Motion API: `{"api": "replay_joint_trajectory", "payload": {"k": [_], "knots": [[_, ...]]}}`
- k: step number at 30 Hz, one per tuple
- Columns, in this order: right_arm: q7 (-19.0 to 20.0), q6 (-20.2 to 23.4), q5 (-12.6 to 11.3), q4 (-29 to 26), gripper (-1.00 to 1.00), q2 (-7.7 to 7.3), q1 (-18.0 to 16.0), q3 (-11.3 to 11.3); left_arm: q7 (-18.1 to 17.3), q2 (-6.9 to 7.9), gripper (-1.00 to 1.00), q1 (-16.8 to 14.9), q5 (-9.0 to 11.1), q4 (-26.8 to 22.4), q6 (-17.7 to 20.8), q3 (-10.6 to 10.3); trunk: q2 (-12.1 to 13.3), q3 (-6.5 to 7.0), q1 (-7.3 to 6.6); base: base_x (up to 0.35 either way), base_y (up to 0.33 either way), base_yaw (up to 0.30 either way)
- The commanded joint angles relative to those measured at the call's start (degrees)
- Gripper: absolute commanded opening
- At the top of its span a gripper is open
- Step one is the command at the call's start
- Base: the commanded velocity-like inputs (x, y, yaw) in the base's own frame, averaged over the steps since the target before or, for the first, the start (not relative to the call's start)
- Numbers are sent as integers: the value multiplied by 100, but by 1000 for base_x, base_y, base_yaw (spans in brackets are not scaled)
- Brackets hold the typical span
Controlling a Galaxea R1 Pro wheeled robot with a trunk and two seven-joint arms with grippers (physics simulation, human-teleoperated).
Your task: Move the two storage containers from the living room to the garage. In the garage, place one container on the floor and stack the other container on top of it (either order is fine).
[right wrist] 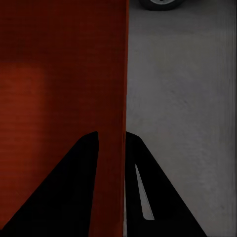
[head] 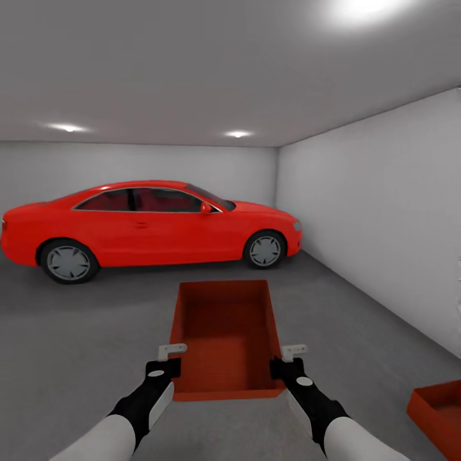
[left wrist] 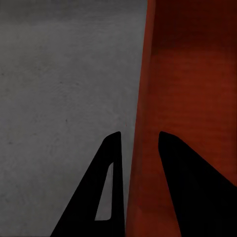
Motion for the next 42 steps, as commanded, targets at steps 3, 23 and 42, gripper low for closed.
{"api": "replay_joint_trajectory", "payload": {"k": [3,23,42], "knots": [[1,-7,-294,17,-100,-7,-4,-35,52,125,-100,-2,16,-39,-33,216,-5,-14,5,322,0,-262],[1,-7,-294,17,-100,-7,-4,-36,86,125,-100,-5,15,-39,-38,216,-5,-69,5,138,0,-275],[1,-5,-294,17,-100,-7,-4,-36,85,125,-100,-3,15,-39,-35,216,-5,-69,5,1,0,-289]]}}
